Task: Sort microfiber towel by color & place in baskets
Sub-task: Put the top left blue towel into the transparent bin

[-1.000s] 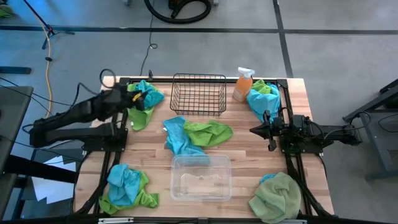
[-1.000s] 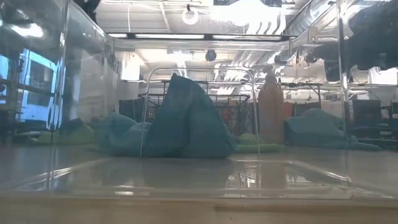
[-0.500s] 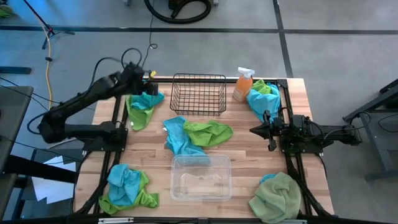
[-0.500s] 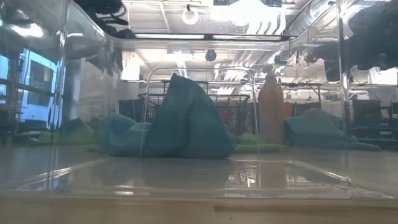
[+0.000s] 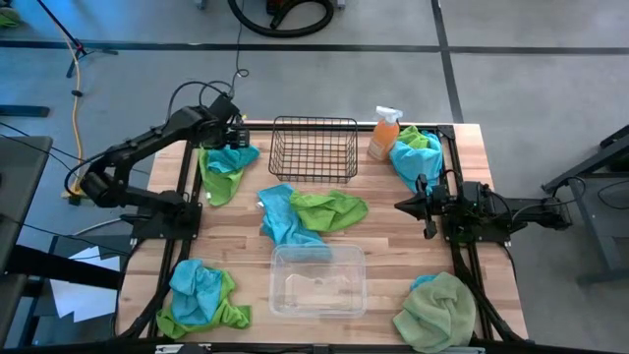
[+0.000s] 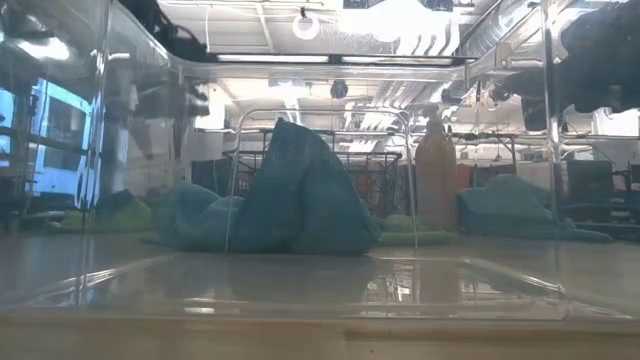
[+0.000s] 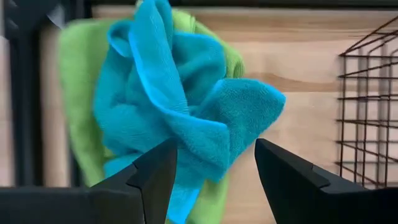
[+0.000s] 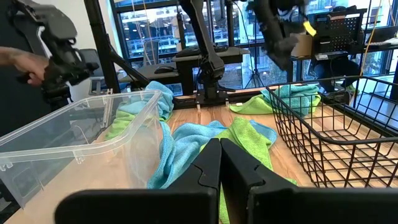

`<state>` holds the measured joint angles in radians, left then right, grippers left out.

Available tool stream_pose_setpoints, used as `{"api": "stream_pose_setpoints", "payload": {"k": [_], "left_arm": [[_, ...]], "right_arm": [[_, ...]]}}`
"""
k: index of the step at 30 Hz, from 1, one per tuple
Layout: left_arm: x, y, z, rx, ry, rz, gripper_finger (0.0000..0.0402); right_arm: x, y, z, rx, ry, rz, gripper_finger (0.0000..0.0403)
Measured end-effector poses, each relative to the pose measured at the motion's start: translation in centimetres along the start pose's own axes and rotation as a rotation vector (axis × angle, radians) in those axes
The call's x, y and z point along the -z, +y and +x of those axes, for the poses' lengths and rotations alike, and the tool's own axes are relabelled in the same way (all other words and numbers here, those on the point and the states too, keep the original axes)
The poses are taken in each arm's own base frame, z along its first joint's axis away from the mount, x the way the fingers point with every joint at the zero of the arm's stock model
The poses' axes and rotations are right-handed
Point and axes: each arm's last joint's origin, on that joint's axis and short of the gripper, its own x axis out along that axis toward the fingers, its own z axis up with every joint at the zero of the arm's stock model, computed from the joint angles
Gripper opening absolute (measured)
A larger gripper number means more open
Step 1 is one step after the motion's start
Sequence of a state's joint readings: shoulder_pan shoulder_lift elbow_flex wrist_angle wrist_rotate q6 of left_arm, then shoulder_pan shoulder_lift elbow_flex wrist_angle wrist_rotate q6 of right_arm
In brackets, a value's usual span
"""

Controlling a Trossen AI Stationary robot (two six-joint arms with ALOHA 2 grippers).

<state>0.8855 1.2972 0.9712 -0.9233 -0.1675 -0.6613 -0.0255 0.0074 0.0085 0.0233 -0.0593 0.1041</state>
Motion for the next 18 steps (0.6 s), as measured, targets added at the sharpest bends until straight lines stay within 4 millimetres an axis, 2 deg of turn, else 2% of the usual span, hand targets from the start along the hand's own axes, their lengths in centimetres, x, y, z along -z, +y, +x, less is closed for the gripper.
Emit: {"api": "stream_pose_setpoints", "payload": {"k": [5, 8, 18], "left_arm": [[1.2, 0.5, 2.9, -0.014, 0.060, -0.098, 0.0207], [1.7, 0.7, 4.1, -0.021, 0.039, -0.150, 0.0207], [2.6, 1.2, 6.2, -0.040, -0.050, -0.208, 0.0207]], "right_arm": [[0.0, 0.0, 0.0, 0.000, 0.000, 0.000, 0.0000], [0.0, 0.0, 0.0, 0.000, 0.000, 0.000, 0.0000], [0.0, 0.0, 0.0, 0.000, 0.000, 0.000, 0.0000]]}}
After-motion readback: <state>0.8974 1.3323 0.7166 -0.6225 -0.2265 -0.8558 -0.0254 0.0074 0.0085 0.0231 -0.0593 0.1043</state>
